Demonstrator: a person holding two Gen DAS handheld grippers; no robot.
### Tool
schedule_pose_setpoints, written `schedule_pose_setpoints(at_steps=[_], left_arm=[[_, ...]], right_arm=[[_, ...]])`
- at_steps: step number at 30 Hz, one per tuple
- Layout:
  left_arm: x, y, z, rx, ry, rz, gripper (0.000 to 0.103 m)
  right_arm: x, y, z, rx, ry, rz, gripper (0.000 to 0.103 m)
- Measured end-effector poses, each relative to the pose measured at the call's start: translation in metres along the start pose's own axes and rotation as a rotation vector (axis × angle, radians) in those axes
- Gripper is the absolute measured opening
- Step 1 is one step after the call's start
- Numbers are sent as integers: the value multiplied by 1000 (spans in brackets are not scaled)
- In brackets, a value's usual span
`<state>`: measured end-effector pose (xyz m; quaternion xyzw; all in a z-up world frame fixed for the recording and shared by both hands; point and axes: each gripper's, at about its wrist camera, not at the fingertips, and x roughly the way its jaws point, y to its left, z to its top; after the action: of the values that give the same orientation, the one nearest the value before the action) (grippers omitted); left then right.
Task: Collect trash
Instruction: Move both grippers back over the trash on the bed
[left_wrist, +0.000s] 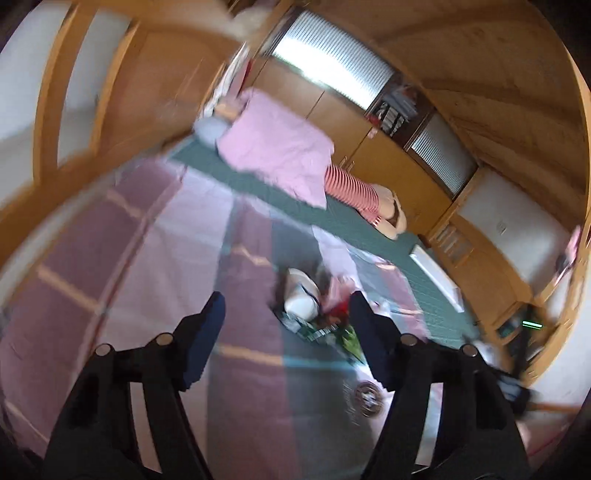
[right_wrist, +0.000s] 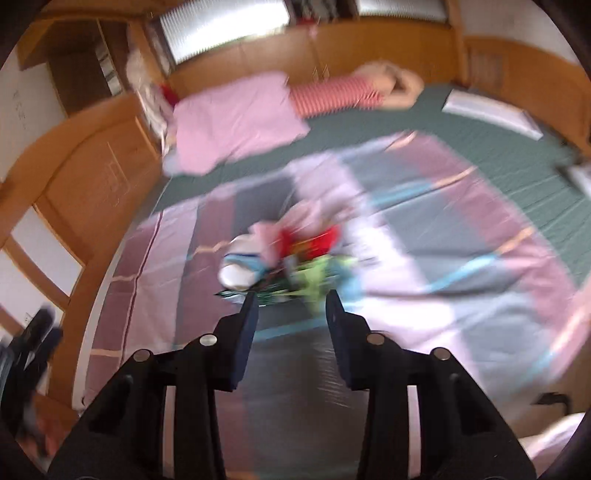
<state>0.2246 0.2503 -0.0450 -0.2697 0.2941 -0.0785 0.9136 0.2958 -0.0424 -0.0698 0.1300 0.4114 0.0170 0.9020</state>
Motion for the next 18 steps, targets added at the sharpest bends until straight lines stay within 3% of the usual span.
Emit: schedule_pose_setpoints(at_steps=[1,3,6,8,11,13,14,16,18], left_arm=[[3,4,-1,-27,20,-11,69],[9,8,-2,-46,69,-9,69],[16,10,-7,-9,98,29,79],[17,12,-13,7,111,44,82],[16,9,-16,16,122,18,86],[15,7,-19,33,122,23,87],[16,5,-20,50,123,35,87],[17,2,-21,66,125,51,87],[20,3,-22,66,125,72,88]], right_arm=[[18,9,1,-8,9,-28,45],[60,23,2,27,9,-90,63],[104,28,-1,103,7,-156,66],[122,33,4,61,7,-218,66],[134,37,12,9,-57,-294,82],[146,37,10,-44,-27,-306,82],[155,40,5,-99,20,-305,81],[161,47,1,-184,43,-324,62],[156,53,-3,-236,58,-290,34]])
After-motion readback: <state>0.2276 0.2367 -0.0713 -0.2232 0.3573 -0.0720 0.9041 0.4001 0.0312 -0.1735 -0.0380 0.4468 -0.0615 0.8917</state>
